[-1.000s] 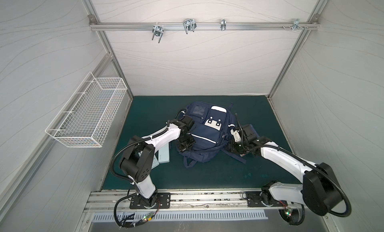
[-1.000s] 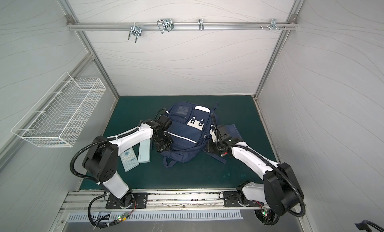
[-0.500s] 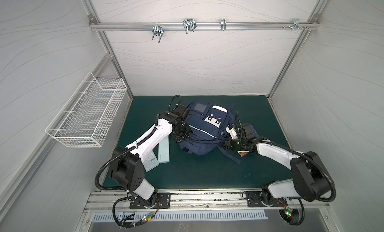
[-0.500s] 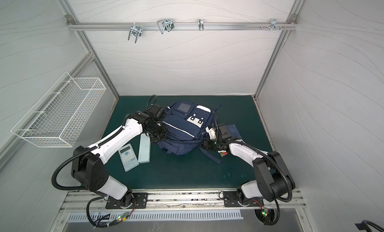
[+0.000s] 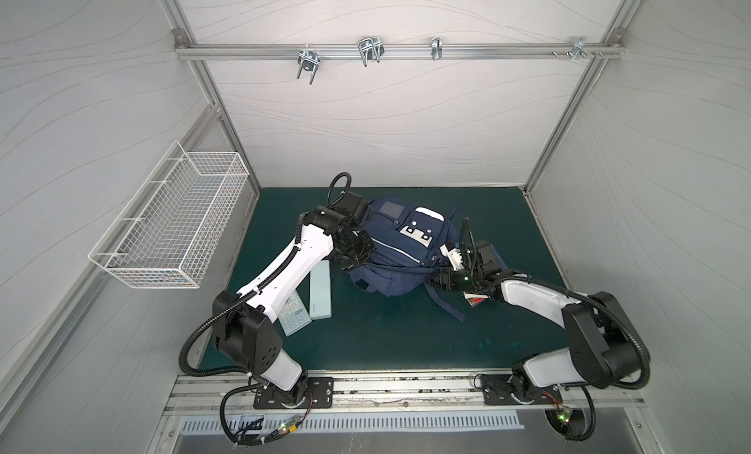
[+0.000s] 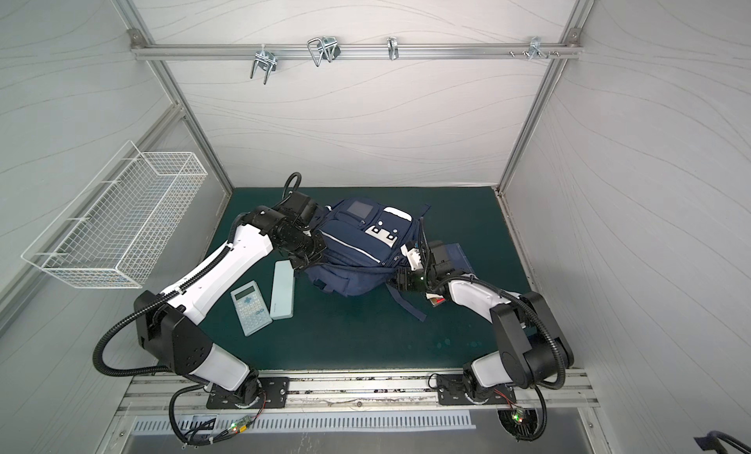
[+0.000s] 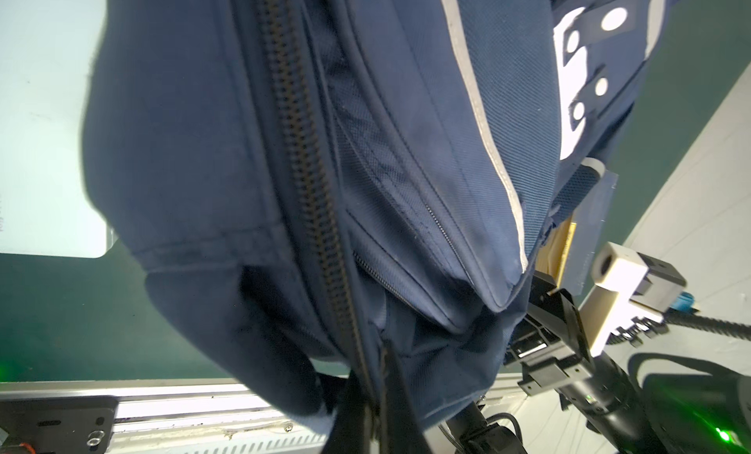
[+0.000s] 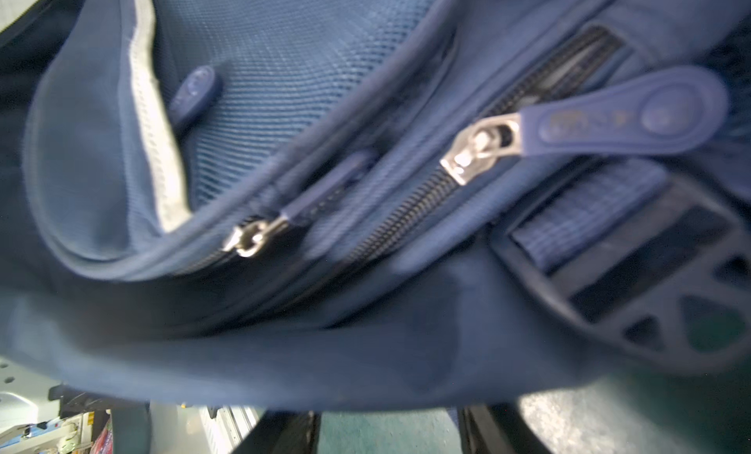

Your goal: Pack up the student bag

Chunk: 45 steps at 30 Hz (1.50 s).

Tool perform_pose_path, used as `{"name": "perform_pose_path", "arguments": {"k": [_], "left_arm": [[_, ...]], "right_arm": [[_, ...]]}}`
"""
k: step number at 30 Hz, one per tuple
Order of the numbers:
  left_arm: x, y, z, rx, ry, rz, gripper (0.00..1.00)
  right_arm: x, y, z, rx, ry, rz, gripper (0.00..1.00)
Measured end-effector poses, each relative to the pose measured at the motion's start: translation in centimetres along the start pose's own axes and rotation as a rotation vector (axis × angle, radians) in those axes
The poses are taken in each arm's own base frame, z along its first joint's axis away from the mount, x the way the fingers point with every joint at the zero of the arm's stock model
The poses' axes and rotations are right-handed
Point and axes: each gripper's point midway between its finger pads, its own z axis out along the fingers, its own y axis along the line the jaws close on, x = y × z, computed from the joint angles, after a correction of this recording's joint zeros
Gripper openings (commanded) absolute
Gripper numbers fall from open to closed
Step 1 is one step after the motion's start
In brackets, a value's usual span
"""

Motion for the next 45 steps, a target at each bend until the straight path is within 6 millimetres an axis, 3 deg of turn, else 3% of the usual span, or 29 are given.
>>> {"name": "perform_pose_path", "arguments": {"k": [3,7,10,13,22,26,30,36,39,45], "left_arm": [[0.0,-0.2,-0.5,0.005,0.001,0.0,0.0],[0.0,-0.3,-1.2,0.005,0.003,-0.002,0.0],[-0.1,-0.6,-2.0,0.016,-0.001,-0.003,0.0],[-0.4,-0.9,-2.5,0.032,-0.01,-0.005,0.0],[-0.7,-0.9,-2.8,0.037,-0.012,-0.023,0.0],[-0.7,-0.9,-2.8,0.04,-0.009,-0.03,0.0],[-0.8,-0.9,-2.8,0.046,-0.004,-0.041,0.0],[-0.8,-0.8,-2.8,0.051,0.002,-0.05,0.0],[-0.8,-0.8,-2.7,0.05,0.003,-0.053,0.0],[-0.5,0.3,-1.5,0.046,0.004,-0.066,0.0]], "right_arm": [[-0.4,0.2,0.0,-0.016,-0.013,-0.014,0.55],[-0.8,0.5,-0.1,-0.03,-0.023,-0.037,0.66],[-1.2,0.5,-0.3,-0.044,-0.036,-0.043,0.66],[-1.9,0.8,-0.2,-0.073,-0.042,-0.047,0.62],[-2.6,2.1,0.2,-0.154,-0.031,-0.064,0.36],[-2.6,2.2,0.1,-0.162,-0.03,-0.069,0.25],[-2.6,2.3,0.1,-0.164,-0.033,-0.07,0.22],[-2.7,2.3,0.2,-0.163,-0.031,-0.069,0.05],[-2.7,2.2,0.2,-0.16,-0.028,-0.065,0.0],[-1.5,3.0,-0.6,-0.11,-0.017,-0.069,0.0]]}}
